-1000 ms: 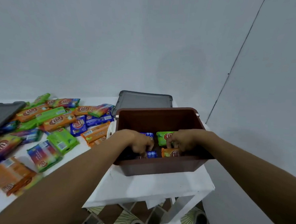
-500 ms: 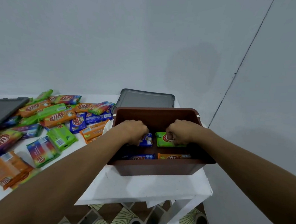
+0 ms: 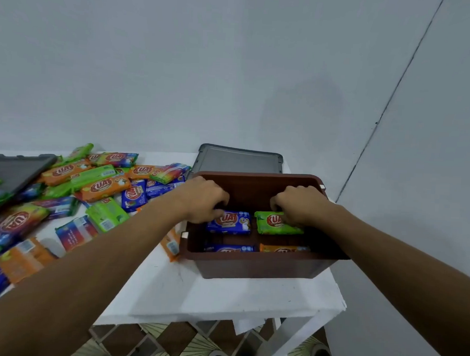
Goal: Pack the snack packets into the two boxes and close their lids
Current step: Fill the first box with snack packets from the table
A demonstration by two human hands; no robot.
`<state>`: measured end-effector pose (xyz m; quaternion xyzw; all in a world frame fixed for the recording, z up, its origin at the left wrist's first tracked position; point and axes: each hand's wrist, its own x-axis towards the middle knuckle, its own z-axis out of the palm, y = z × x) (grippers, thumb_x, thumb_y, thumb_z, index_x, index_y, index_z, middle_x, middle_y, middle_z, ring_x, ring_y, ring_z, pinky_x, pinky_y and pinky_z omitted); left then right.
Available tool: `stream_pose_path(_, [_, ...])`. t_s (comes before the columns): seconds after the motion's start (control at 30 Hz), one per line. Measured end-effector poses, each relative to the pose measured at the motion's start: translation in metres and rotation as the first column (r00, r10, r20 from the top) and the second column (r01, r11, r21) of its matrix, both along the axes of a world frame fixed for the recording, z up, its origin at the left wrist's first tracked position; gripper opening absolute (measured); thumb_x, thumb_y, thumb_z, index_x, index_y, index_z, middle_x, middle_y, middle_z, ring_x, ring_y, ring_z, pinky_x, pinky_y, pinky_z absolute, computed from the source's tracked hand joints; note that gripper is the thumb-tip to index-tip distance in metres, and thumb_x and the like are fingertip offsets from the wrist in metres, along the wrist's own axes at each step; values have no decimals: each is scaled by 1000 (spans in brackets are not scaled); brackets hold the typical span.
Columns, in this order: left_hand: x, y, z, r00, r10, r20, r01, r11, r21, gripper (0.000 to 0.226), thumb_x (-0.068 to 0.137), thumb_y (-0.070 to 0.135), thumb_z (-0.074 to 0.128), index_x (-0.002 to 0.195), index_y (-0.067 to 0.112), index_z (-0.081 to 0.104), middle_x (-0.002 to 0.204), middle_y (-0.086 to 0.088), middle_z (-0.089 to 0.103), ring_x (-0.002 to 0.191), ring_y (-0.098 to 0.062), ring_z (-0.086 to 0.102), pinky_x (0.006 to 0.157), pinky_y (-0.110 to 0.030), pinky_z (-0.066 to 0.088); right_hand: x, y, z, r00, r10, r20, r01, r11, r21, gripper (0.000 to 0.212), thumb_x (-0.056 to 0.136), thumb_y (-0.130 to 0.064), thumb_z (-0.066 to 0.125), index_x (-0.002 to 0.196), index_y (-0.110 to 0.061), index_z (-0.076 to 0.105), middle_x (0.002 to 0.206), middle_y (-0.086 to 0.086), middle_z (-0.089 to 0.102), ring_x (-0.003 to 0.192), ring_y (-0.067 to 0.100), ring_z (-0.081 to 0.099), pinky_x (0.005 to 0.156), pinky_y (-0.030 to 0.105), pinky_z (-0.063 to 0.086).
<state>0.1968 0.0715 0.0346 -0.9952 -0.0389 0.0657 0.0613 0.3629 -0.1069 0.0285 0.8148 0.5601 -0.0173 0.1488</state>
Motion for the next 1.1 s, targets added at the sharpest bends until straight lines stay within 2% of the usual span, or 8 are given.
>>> stream_pose_path(0.07, [-21,15,-4,963,-16,269,58,987,-149,37,97,41,45,119,17,61,117,-2,62,109,-19,55,95,-39,44,-7,4,6,1000,25,18,-26,996,83,17,90,-26,58,107,-29,58,95,-4,57,80,19,53,61,31,38])
stream_pose_path(0.13, [-47,34,-8,917,8,398,66,983,-171,47,96,43,36,124,13,60,121,-5,59,112,-21,53,96,-40,44,-17,17,12,999,52,13,-54,980,193,14,92,-32,56,105,-31,58,95,-5,61,84,19,58,64,31,42])
stream_pose_path(0.27, [-96,79,-21,920,201,336,-120,962,-246,67,91,54,27,145,17,38,142,-7,46,128,-26,45,102,-44,42,-45,49,24,997,74,11,-73,928,364,10,92,-38,53,98,-32,58,90,-5,65,85,21,61,68,34,46])
stream_pose_path(0.4, [-141,127,-45,931,273,243,-245,959,-139,56,95,39,49,145,16,37,142,-8,45,127,-28,46,98,-43,45,-82,89,31,994,106,33,-110,911,398,11,90,-39,49,94,-31,57,89,-2,64,84,25,61,63,33,39])
stream_pose_path(0.63, [-186,188,-66,925,364,112,-353,930,-105,64,92,38,55,149,24,31,154,-4,27,139,-25,29,106,-45,38,-147,146,37,984,178,-19,-163,937,309,11,92,-36,50,93,-25,55,90,-4,60,82,20,56,63,31,41])
stream_pose_path(0.87, [-184,214,-76,916,399,51,-385,907,-172,67,95,41,48,152,23,16,162,-4,9,148,-29,6,116,-52,17,-212,189,5,997,30,-77,-38,994,-98,29,88,-32,60,112,-16,59,95,1,54,80,17,51,67,31,44])
stream_pose_path(1.0, [-185,222,-90,916,384,118,-355,911,-207,56,94,41,48,142,16,32,153,-8,26,142,-32,21,114,-52,21,-224,190,-32,976,-116,-184,90,985,-146,53,81,-45,72,121,-14,56,114,4,61,99,19,57,82,33,48])
stream_pose_path(1.1, [-187,221,-89,908,335,251,-265,925,-274,36,92,33,54,120,17,40,130,-7,40,118,-30,45,100,-47,34,-227,191,-34,963,-164,-212,153,986,-66,61,80,-40,75,128,-14,49,125,7,57,108,22,56,89,35,47])
